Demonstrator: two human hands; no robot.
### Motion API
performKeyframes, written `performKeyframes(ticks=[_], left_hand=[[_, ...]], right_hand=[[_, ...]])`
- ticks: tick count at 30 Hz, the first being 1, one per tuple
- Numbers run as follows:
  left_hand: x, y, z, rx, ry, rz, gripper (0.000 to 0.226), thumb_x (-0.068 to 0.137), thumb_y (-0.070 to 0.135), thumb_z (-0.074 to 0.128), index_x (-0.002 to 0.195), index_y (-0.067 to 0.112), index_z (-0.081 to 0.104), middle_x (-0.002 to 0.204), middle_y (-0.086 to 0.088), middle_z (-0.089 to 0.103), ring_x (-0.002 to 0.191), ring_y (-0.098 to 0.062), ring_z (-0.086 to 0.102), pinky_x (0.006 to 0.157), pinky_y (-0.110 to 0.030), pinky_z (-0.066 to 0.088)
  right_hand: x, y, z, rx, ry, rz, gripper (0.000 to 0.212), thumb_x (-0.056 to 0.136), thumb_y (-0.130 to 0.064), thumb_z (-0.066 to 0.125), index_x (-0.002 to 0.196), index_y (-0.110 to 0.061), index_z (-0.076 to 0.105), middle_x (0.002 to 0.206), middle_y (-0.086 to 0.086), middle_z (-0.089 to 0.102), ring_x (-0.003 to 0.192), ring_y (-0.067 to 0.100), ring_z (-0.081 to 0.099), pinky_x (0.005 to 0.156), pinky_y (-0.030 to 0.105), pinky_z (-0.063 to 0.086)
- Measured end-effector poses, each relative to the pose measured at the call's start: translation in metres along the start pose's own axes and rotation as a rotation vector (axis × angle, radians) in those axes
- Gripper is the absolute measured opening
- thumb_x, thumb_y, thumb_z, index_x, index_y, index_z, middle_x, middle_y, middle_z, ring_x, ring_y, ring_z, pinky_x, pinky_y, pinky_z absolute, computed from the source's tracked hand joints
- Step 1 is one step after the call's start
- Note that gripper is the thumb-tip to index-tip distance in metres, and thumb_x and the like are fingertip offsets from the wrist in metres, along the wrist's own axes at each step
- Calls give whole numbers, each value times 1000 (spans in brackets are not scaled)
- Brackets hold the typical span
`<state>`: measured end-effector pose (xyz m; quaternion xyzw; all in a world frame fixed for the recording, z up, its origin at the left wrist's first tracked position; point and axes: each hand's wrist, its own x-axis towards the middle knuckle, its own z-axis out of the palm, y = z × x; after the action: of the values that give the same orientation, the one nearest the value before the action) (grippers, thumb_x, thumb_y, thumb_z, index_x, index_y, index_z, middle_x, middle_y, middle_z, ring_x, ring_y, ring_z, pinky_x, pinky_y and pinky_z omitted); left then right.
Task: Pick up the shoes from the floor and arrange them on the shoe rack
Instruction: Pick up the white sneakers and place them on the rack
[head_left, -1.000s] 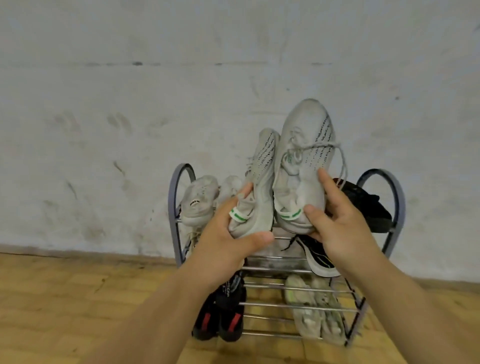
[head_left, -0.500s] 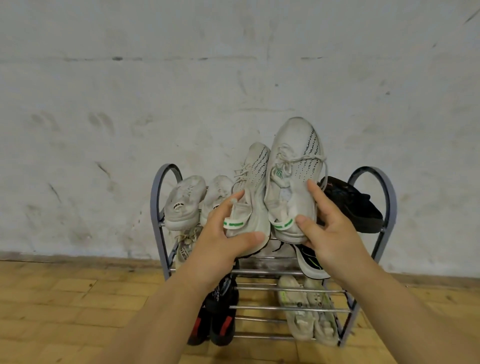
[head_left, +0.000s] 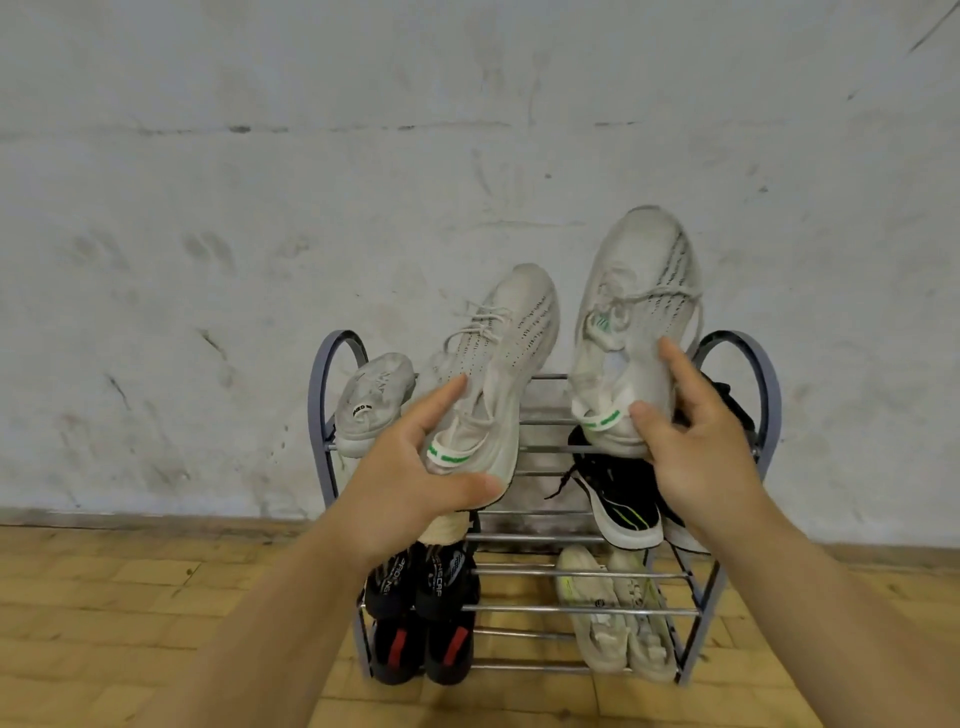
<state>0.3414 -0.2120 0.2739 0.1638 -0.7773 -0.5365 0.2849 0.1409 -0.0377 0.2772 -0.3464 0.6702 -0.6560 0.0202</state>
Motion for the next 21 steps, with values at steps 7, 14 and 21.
performKeyframes(ticks=[7, 14, 21], left_hand=[[-23, -1, -33, 334, -500, -69, 91, 65, 18, 89, 147, 38, 53, 149, 30, 48, 140, 6, 42, 121, -34, 31], [-39, -30, -38, 497, -988, -320, 63, 82, -1, 79, 134, 32, 66, 124, 6, 71, 108, -9, 66, 92, -25, 50], [-49, -90, -15, 595, -1031, -590, 58, 78, 22, 80, 134, 25, 65, 114, 5, 70, 95, -15, 65, 79, -27, 52]], right_hand=[[-4, -20, -48, -47, 4, -33, 65, 101, -13, 60, 139, -62, 42, 144, -33, 47, 124, -8, 55, 109, 40, 48], [-17, -4, -70, -29, -638, 252, 60, 98, -3, 59, 132, -53, 56, 130, -16, 68, 116, 14, 67, 90, 33, 58], [-19, 47, -66, -524, -1200, 604, 58, 100, -12, 59, 136, -56, 54, 132, -5, 67, 113, 33, 64, 81, 31, 49]])
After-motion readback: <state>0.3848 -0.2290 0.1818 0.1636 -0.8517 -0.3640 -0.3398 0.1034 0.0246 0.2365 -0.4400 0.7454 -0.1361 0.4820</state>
